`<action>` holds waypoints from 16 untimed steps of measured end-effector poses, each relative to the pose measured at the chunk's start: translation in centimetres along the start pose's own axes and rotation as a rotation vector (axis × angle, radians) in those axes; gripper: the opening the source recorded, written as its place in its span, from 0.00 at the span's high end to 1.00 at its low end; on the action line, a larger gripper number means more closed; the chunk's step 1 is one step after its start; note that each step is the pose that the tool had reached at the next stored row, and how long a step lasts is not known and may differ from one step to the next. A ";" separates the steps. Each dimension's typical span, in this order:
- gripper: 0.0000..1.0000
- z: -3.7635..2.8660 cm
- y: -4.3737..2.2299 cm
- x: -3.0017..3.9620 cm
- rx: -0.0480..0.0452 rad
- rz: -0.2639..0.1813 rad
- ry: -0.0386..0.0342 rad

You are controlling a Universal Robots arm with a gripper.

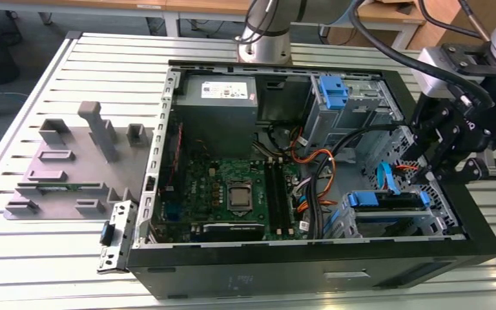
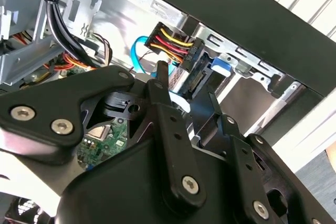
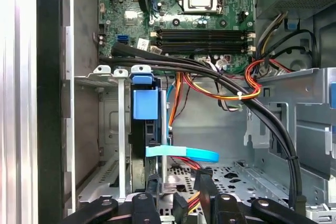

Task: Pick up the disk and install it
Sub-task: 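Insert the second disk wire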

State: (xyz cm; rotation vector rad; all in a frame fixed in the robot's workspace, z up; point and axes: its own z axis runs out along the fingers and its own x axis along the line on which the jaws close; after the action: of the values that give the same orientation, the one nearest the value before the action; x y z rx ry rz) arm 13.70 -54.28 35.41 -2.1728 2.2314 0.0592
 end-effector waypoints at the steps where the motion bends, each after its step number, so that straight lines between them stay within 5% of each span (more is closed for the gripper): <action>1: 0.56 0.02 0.00 -0.01 0.0001 0.000 -0.0001; 16: 0.56 0.13 -1.82 -0.07 0.0003 0.005 0.0001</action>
State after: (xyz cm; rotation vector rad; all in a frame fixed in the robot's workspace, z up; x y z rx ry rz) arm 15.52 -54.25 35.27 -2.1666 2.2373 0.0590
